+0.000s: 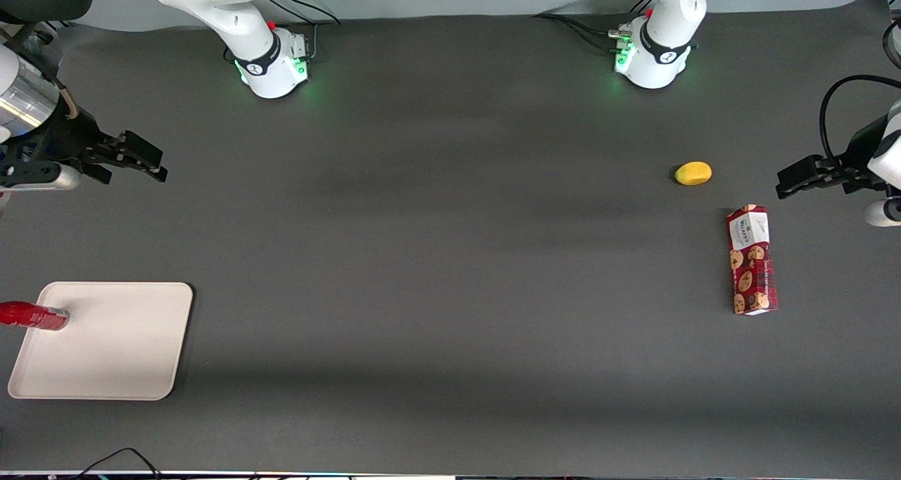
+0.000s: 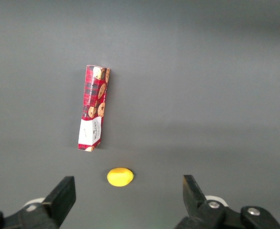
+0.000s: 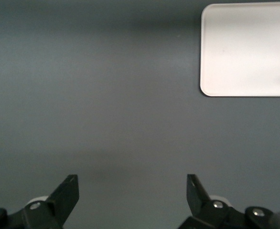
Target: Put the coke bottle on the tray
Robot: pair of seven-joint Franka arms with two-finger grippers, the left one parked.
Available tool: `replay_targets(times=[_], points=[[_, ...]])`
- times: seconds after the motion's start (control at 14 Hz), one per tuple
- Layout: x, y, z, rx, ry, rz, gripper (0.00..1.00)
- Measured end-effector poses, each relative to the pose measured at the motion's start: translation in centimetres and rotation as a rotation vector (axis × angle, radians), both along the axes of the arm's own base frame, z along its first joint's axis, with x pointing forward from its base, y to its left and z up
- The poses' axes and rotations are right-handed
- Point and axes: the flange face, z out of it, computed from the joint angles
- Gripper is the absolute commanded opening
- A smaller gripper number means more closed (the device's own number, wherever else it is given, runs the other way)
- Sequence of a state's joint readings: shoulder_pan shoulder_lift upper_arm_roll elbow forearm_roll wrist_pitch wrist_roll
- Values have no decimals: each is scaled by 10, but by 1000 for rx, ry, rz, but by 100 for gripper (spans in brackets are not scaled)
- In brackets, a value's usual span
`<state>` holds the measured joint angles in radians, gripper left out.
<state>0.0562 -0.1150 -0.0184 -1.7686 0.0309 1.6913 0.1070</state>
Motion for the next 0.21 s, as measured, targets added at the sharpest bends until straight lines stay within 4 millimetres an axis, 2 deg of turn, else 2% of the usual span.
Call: replay_targets(times=[0.21], points=[[-1,-22,2,1,-4,-48,100]])
